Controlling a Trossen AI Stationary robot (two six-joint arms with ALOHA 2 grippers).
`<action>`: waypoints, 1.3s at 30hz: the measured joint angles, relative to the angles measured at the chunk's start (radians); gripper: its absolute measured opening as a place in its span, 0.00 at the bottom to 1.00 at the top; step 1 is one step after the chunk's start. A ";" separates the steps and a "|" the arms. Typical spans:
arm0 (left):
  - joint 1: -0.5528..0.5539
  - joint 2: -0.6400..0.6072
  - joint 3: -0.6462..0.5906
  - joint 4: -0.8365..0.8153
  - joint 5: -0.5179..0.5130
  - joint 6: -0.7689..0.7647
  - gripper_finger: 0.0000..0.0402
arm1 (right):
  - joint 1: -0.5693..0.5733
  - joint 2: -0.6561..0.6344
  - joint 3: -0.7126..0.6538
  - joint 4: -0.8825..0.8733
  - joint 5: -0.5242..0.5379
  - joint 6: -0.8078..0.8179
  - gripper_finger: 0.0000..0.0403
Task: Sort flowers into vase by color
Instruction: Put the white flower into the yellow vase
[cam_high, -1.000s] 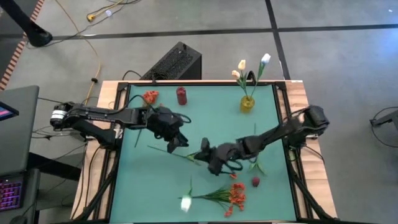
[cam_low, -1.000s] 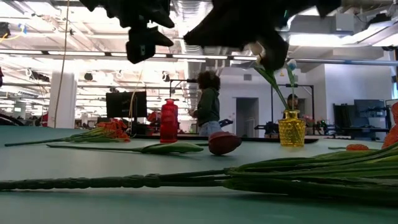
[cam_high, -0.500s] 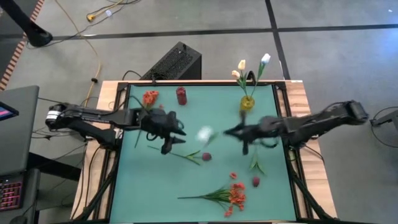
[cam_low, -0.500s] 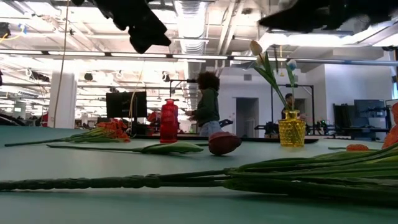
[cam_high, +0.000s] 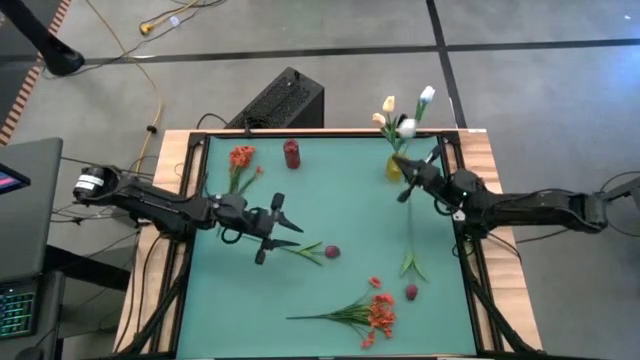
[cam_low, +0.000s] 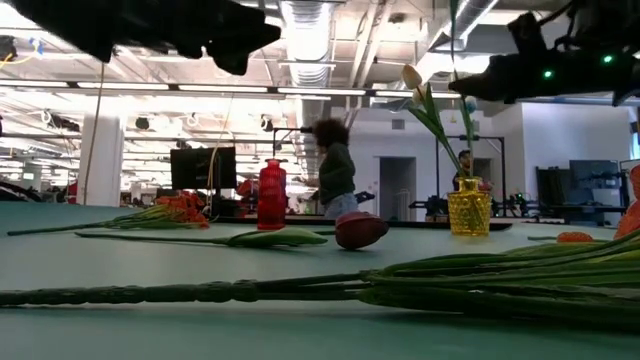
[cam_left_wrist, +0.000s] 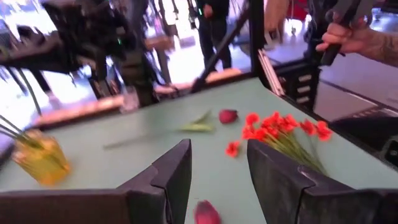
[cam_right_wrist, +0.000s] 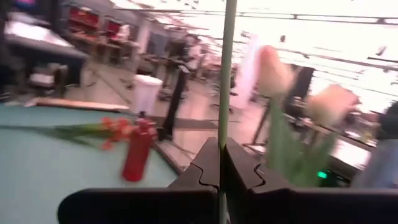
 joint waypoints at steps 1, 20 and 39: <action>0.006 0.000 -0.019 0.038 -0.001 0.017 0.36 | -0.026 0.007 0.002 0.007 0.000 0.007 0.07; 0.060 0.005 -0.047 0.013 0.111 -0.034 0.36 | -0.229 0.331 0.001 0.258 0.000 0.185 0.07; 0.060 0.006 -0.048 -0.033 0.157 -0.088 0.36 | -0.228 0.424 0.001 0.286 0.103 0.163 0.08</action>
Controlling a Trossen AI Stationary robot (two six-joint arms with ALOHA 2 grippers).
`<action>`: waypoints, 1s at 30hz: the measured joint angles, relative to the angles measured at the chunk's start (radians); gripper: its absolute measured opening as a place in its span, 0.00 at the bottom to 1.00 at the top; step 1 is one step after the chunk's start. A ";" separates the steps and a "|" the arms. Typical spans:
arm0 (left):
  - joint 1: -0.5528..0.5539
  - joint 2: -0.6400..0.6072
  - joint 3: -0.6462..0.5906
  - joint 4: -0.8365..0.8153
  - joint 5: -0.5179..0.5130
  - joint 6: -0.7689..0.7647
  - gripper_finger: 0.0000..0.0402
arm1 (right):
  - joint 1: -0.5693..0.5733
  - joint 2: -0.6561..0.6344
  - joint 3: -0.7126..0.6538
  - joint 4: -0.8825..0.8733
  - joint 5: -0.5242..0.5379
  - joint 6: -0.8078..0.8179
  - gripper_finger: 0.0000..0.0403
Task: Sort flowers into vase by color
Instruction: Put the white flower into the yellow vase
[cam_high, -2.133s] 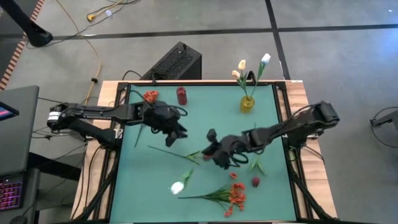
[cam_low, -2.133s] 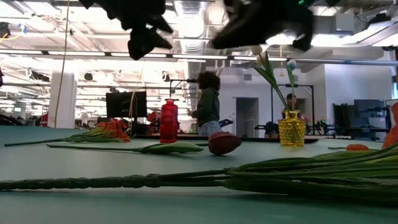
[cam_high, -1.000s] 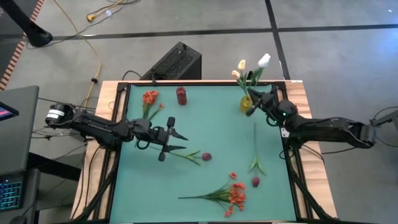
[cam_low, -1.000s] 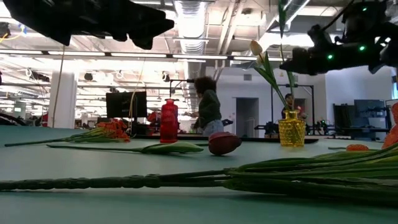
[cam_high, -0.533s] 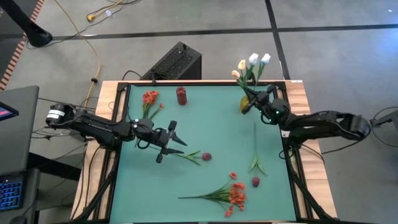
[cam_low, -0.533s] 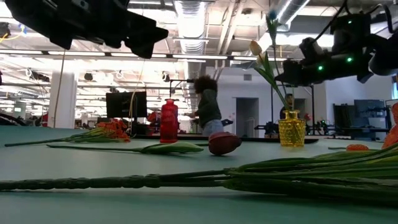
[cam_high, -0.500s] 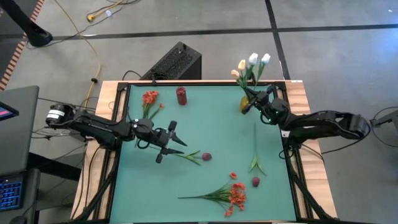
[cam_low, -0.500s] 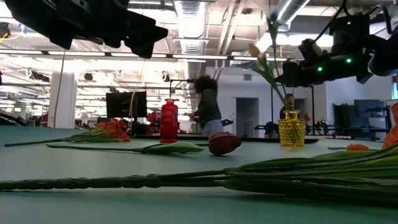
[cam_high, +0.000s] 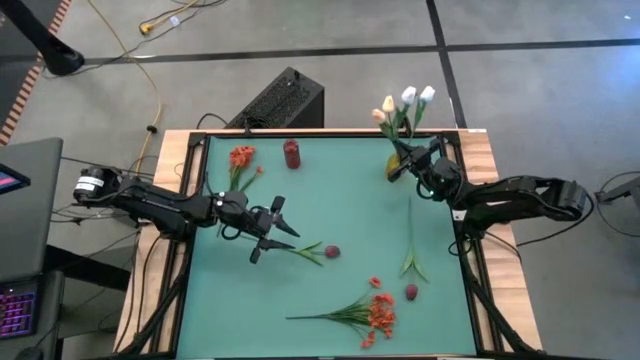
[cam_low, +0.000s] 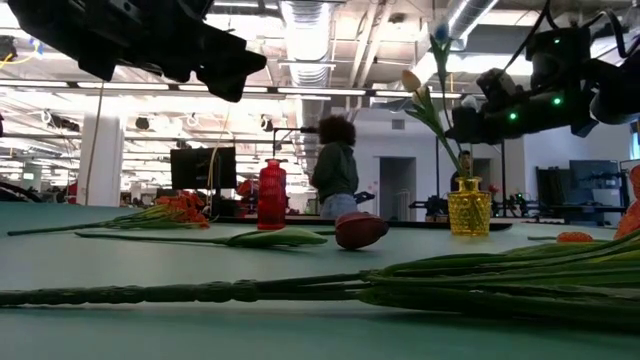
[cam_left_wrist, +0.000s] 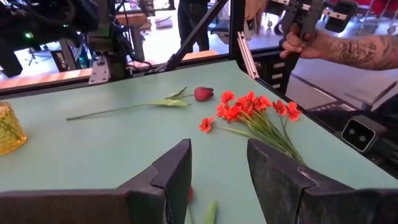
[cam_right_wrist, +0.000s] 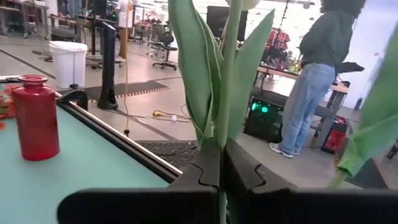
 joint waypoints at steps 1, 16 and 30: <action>0.000 0.000 0.000 0.001 0.000 0.000 0.36 | 0.000 0.000 0.000 -0.002 0.000 0.000 0.10; 0.000 0.000 0.000 0.002 0.000 0.022 0.36 | 0.002 0.000 0.000 -0.008 0.000 0.053 0.44; 0.000 0.000 0.000 -0.002 0.001 0.023 0.36 | 0.093 -0.031 0.000 -0.009 0.056 -0.092 0.54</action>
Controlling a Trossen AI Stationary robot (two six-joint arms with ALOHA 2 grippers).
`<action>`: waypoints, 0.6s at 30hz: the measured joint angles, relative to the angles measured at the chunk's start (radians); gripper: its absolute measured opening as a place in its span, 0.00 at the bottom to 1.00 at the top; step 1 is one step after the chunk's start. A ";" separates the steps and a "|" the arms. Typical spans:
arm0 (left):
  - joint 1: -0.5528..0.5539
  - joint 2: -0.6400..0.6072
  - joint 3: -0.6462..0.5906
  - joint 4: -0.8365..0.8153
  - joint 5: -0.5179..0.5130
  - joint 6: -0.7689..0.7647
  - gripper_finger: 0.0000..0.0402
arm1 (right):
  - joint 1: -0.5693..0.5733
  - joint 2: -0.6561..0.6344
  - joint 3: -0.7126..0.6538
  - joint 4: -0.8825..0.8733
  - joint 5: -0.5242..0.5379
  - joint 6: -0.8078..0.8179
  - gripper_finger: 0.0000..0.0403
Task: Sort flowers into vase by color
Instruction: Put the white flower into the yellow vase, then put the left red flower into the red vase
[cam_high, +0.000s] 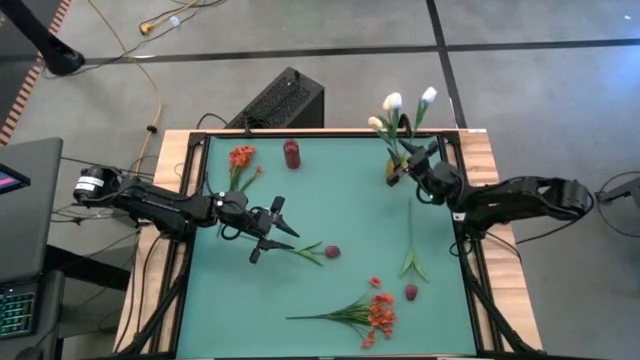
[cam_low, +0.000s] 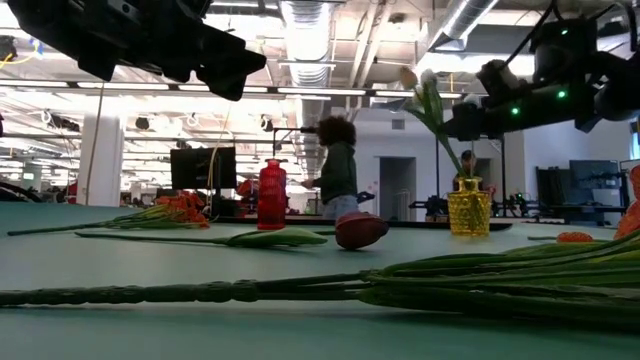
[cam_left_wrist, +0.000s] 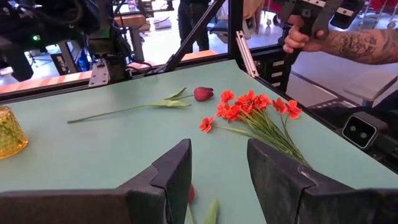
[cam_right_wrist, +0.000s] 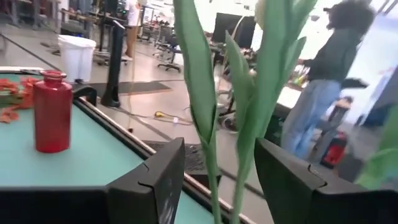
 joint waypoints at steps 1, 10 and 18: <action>0.000 0.000 0.000 0.000 0.000 0.000 0.36 | 0.012 -0.012 0.000 0.000 0.019 -0.024 0.54; 0.000 0.000 0.000 -0.002 0.000 0.000 0.36 | 0.146 -0.149 0.000 -0.016 0.197 -0.167 0.54; 0.000 0.000 0.000 -0.062 0.000 0.000 0.36 | 0.360 -0.235 0.093 -0.352 0.225 0.002 0.54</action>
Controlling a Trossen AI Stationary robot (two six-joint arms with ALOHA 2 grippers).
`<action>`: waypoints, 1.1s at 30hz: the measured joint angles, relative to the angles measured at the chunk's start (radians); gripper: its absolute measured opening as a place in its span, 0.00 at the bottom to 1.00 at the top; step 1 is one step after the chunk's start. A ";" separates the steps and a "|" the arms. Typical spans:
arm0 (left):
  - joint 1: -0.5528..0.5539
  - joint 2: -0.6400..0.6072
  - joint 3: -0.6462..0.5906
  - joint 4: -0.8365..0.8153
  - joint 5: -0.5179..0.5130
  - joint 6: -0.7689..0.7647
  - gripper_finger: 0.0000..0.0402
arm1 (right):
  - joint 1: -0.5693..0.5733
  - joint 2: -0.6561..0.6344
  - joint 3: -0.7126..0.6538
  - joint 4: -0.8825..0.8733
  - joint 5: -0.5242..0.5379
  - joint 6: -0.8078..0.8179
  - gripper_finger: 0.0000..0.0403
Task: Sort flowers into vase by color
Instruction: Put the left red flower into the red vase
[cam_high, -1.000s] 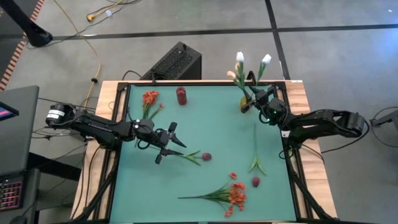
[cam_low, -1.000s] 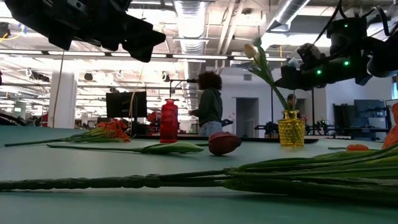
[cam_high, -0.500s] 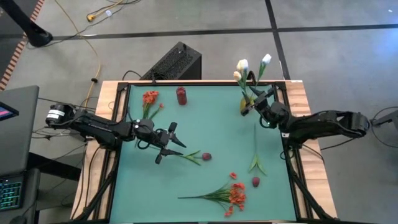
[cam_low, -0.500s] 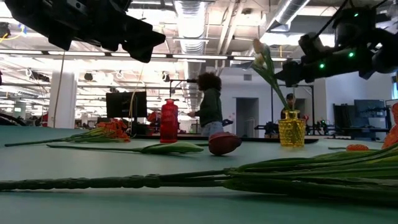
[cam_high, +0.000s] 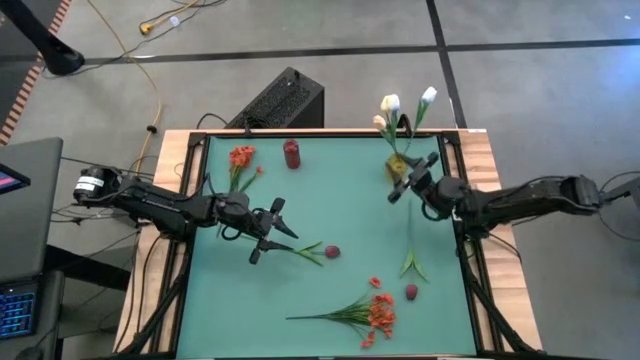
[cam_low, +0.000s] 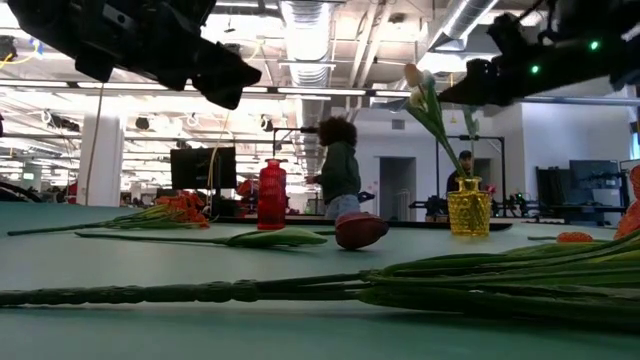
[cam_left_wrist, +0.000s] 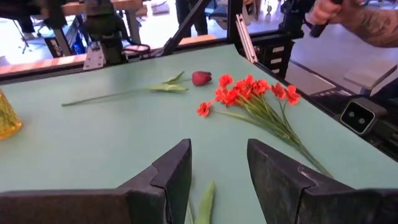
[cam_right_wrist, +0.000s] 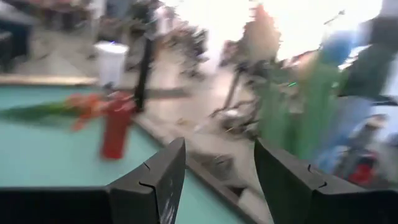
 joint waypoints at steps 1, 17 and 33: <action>0.000 0.000 0.000 -0.002 0.000 0.000 0.36 | 0.030 0.001 0.025 -0.070 -0.003 0.027 0.54; -0.001 0.150 0.152 -0.364 -0.164 -0.115 0.36 | 0.410 0.162 0.186 -0.453 -0.052 0.275 0.54; -0.020 0.478 0.386 -0.643 -0.110 -0.052 0.36 | 0.431 0.275 0.186 -0.452 -0.051 0.266 0.54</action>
